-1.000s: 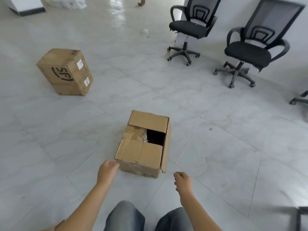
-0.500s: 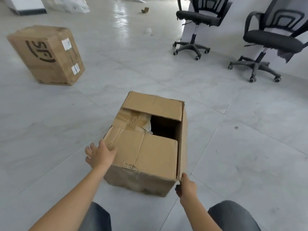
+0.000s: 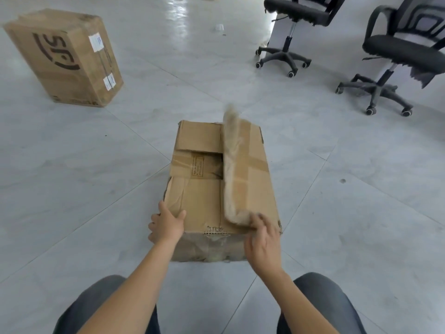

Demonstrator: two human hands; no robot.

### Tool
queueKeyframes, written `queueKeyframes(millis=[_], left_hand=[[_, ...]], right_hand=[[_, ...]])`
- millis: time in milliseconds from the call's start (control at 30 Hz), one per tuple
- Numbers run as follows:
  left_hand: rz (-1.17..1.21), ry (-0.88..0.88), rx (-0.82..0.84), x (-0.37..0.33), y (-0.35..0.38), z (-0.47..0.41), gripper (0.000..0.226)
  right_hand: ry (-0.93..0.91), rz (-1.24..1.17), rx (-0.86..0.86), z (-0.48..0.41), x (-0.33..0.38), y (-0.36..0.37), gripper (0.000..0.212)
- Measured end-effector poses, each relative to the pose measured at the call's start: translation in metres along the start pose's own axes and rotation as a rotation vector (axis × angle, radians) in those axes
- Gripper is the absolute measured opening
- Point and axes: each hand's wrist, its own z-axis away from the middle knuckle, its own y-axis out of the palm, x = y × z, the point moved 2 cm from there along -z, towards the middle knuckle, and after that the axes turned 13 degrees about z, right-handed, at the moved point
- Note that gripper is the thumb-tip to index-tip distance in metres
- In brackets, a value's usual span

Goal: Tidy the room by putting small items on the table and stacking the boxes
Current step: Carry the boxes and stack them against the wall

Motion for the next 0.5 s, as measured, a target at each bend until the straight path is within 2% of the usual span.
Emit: queueKeyframes(millis=[100,167,233,267,300,333,400,467,500], left_hand=[[0.012,0.006,0.027,0.0,-0.003,-0.001,0.072],[0.025,0.009,0.027,0.0,-0.003,-0.001,0.073],[0.048,0.007,0.024,0.0,-0.001,0.0,0.076],[0.058,0.008,0.025,0.0,-0.001,0.001,0.078],[0.067,0.006,0.028,0.0,0.0,0.0,0.08],[0.073,0.002,0.036,-0.001,-0.001,0.0,0.082],[0.082,-0.019,0.059,0.001,0.0,-0.003,0.087],[0.122,-0.037,0.076,0.001,0.0,-0.002,0.091],[0.142,-0.037,0.082,0.0,0.0,-0.002,0.092]], right_hand=[[-0.1,0.097,0.184,-0.003,0.0,0.0,0.032],[-0.029,0.04,0.189,-0.017,0.001,-0.008,0.022],[0.075,-0.027,0.386,-0.039,0.0,-0.013,0.023],[0.105,0.026,0.482,-0.049,-0.004,-0.012,0.027],[0.133,0.09,0.55,-0.057,-0.009,-0.009,0.039],[0.185,0.161,0.644,-0.061,-0.014,-0.006,0.061],[0.451,0.143,0.782,-0.063,-0.025,-0.004,0.106],[0.685,-0.062,0.817,-0.054,-0.032,0.004,0.124],[0.725,-0.145,0.815,-0.051,-0.034,0.008,0.125]])
